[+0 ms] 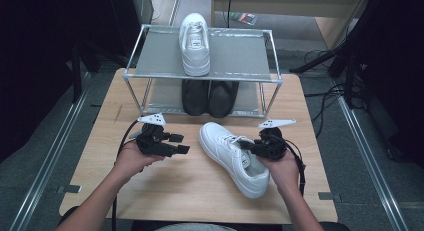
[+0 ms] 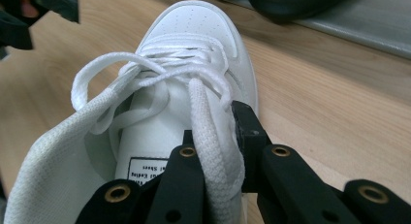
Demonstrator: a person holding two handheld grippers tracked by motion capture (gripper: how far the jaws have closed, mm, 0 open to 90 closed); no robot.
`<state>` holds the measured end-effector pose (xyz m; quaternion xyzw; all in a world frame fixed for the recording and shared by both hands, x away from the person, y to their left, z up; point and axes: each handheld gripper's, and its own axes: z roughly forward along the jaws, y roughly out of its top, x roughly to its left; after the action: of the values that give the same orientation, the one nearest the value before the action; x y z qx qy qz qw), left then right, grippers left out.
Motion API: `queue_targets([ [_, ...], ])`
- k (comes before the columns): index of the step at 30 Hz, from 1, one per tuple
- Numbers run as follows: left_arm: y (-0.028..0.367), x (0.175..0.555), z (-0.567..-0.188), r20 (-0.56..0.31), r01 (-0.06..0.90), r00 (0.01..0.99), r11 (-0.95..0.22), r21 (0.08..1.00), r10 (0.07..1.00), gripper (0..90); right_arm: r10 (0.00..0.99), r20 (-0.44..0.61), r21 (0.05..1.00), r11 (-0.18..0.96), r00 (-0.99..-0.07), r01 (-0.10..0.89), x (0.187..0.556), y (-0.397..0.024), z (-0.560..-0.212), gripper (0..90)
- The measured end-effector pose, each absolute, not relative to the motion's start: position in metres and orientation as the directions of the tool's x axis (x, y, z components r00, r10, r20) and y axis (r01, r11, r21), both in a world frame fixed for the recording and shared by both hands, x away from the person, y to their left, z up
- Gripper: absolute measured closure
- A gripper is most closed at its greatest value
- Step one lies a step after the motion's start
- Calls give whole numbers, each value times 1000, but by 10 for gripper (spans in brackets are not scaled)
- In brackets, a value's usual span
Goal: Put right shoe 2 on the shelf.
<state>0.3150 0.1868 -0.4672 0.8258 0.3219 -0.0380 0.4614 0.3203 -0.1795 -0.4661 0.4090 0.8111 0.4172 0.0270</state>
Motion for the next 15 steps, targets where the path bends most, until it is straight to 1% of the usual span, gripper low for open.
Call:
queue_targets([
  [2, 188, 315, -468, -367, 573, 788, -370, 731, 494, 391, 665, 294, 696, 343, -687, 630, 326, -181, -460, 852],
  [3, 189, 312, -468, -355, 566, 792, -381, 731, 497, 391, 654, 298, 693, 353, -695, 629, 330, -181, -458, 852],
  [9, 195, 307, -469, -344, 566, 789, -382, 731, 510, 377, 569, 290, 698, 424, -769, 577, 354, -190, -449, 850],
  [15, 202, 302, -470, -342, 576, 777, -375, 727, 529, 376, 535, 292, 686, 460, -792, 564, 369, -195, -441, 848],
])
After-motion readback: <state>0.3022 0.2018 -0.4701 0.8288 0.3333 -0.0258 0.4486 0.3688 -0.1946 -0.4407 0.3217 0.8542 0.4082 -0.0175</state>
